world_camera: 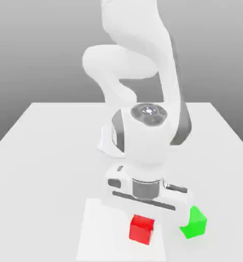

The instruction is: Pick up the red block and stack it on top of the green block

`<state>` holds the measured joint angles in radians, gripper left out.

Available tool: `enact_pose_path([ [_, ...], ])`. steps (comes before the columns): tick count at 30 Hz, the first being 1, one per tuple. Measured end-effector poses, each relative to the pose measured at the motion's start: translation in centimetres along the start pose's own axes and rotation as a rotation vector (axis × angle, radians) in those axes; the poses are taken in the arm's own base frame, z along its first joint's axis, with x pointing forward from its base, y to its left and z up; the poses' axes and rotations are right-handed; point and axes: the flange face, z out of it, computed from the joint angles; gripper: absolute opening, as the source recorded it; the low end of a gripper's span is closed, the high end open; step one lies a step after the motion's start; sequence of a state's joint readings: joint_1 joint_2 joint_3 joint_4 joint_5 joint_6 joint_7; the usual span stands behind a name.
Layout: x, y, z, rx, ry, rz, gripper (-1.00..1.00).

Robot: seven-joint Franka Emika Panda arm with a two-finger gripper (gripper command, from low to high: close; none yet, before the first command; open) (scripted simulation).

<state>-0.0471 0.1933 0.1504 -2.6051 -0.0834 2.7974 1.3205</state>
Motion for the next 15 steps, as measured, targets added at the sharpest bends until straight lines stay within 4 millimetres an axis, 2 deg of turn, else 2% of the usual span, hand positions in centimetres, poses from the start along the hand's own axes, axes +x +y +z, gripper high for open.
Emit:
enact_pose_path([
  [1,0.0,0.1,-1.1,-0.001,0.0,-0.001,-1.0],
  [2,-0.9,-0.2,-2.1,-0.001,0.0,-0.007,-1.0],
  [3,-3.0,-0.8,-2.9,0.0,-0.001,-0.023,-1.0],
  [6,-12.1,-2.0,-5.2,0.0,-0.002,-0.117,-1.0],
  [7,-13.3,-2.1,-5.1,0.0,-0.001,-0.123,-1.0],
  [9,-12.9,-2.2,-3.6,0.0,0.001,-0.097,-1.0],
  [12,-13.0,-2.2,-0.3,0.0,0.001,-0.094,-1.0],
  [13,-13.0,-2.1,0.4,-0.001,0.0,-0.094,1.0],
  [15,-13.0,-2.1,0.4,0.0,0.0,-0.094,1.0],
])
